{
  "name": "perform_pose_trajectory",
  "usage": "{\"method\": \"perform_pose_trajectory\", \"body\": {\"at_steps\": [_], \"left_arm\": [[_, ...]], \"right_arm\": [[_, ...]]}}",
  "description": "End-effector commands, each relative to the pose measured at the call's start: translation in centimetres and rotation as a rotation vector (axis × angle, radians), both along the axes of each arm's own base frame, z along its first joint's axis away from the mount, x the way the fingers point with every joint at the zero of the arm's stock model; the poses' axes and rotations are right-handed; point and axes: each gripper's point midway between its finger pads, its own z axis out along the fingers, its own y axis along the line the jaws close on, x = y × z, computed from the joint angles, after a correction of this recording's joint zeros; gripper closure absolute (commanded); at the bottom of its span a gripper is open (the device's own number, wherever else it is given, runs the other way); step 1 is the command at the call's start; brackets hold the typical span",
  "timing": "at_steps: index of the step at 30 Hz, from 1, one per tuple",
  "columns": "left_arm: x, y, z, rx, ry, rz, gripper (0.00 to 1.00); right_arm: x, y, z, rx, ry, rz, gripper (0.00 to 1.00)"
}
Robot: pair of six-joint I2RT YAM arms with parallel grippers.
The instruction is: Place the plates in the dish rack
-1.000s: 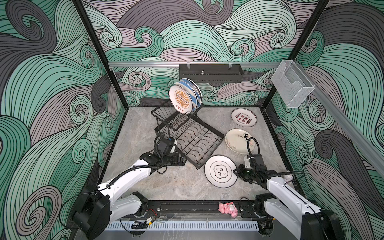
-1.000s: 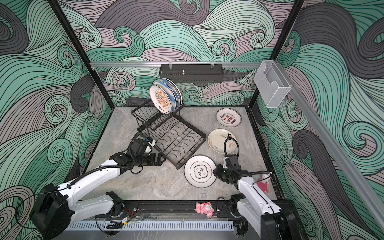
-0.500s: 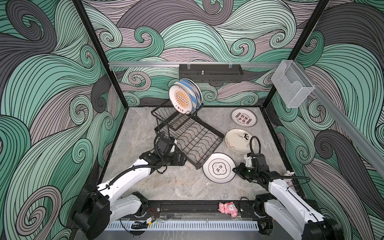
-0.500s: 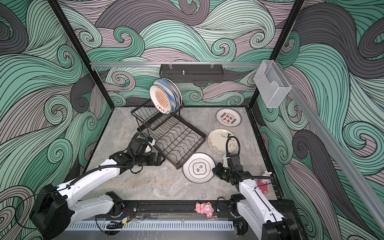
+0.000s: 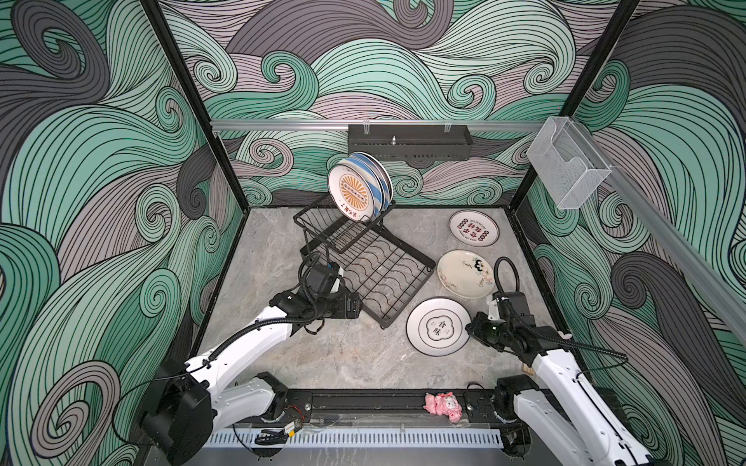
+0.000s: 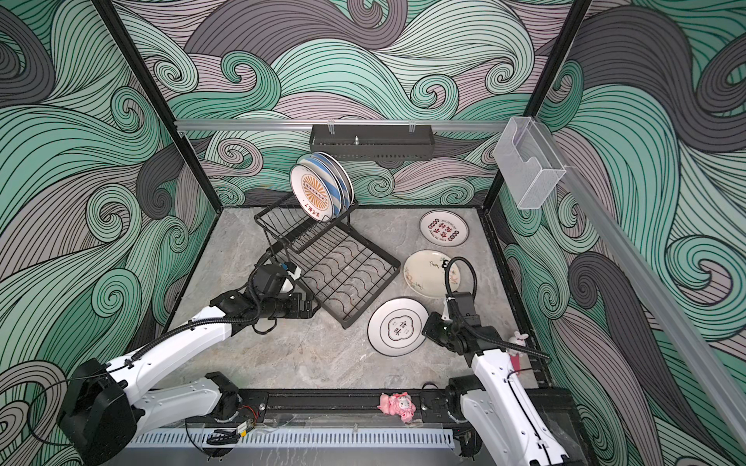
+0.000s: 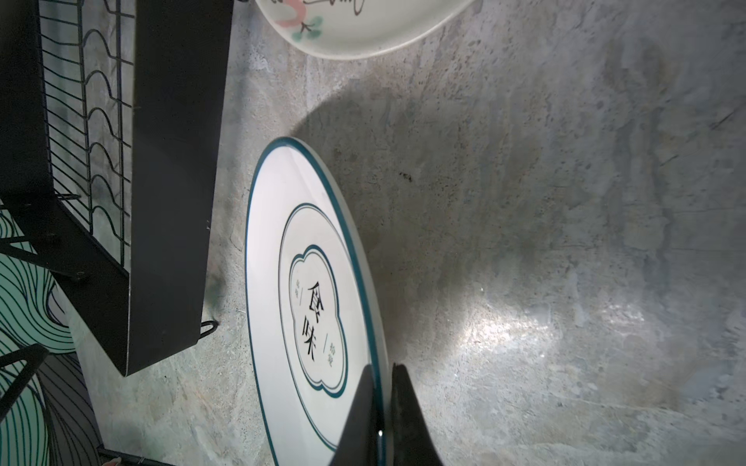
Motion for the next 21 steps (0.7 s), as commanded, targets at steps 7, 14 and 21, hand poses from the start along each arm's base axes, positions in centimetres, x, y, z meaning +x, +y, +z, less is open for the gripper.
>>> {"method": "perform_pose_trajectory", "body": {"at_steps": [7, 14, 21], "left_arm": [[0.8, 2.7, 5.4, -0.057, -0.098, 0.069, 0.02], [1.6, 6.3, 8.1, -0.062, -0.094, 0.112, 0.01], [2.3, 9.0, 7.9, -0.047, -0.077, 0.151, 0.02]], "right_arm": [[2.4, -2.3, 7.6, -0.174, -0.164, 0.024, 1.00], [5.3, -2.6, 15.3, -0.251, -0.329, 0.064, 1.00], [9.1, 0.2, 23.4, -0.253, -0.554, 0.128, 1.00]]}}
